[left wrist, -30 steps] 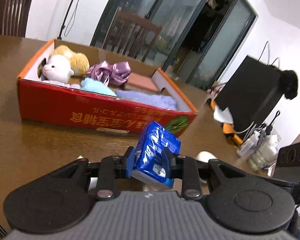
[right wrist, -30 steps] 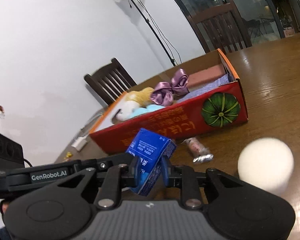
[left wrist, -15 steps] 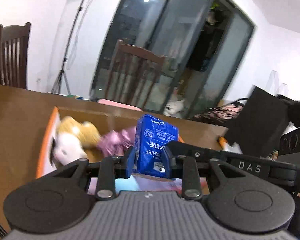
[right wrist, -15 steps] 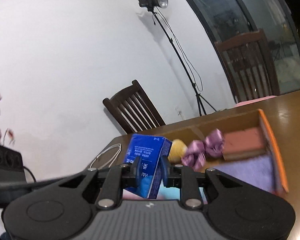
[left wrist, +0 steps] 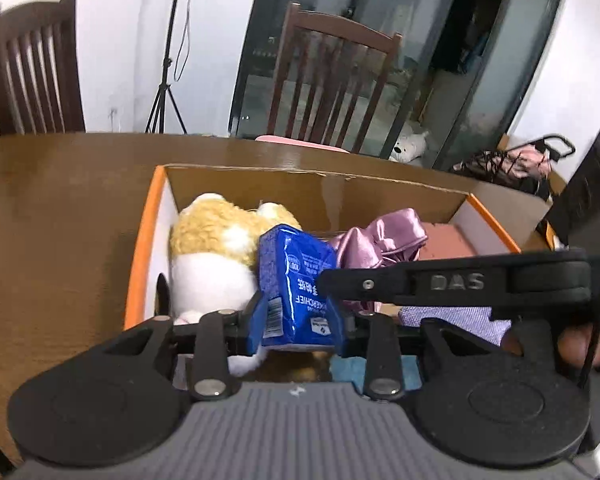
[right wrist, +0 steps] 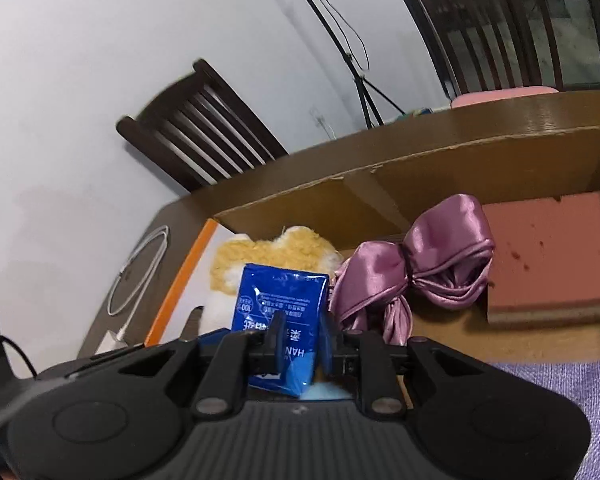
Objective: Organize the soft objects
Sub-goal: 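Carry the tissue pack into the box, open the left tool, pull back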
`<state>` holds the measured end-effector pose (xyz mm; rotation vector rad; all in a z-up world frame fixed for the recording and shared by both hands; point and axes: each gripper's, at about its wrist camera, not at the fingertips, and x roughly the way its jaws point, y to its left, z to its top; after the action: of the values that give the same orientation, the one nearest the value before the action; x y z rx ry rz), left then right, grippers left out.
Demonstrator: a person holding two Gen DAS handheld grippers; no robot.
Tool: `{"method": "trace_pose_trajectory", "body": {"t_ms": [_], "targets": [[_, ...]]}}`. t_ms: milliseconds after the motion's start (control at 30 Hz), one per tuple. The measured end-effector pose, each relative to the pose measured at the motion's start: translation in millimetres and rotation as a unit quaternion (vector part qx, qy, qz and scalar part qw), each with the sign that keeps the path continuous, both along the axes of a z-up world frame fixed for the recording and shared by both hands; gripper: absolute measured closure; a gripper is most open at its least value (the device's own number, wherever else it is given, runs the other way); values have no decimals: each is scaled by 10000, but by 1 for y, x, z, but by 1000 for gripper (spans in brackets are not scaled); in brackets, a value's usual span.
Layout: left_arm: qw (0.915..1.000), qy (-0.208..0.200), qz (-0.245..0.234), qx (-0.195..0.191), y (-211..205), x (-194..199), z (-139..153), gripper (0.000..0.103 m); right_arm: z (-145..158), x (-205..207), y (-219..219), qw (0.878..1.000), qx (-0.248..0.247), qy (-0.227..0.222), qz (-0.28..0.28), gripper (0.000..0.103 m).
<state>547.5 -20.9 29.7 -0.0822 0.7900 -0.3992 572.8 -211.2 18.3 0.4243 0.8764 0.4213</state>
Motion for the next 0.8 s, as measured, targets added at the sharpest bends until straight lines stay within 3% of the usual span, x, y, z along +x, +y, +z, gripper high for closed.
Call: {"method": "trace_pose_trajectory", "body": {"t_ms": [67, 233, 367, 667, 800], "targets": [[9999, 25, 21, 126, -6, 2, 0, 67, 0, 8, 8, 9992, -334, 169, 108, 84], [9997, 35, 47, 241, -10, 0, -1, 63, 2, 17, 12, 9979, -483, 407, 158, 83], [9998, 14, 87, 150, -2, -12, 14, 62, 11, 4, 5, 9977, -473, 431, 208, 73], [9945, -926, 361, 329, 28, -86, 105, 55, 110, -79, -38, 9942, -798, -707, 144, 51], [9904, -1256, 411, 407, 32, -130, 134, 50, 149, -132, -69, 9863, -1085, -1238, -75, 48]]}}
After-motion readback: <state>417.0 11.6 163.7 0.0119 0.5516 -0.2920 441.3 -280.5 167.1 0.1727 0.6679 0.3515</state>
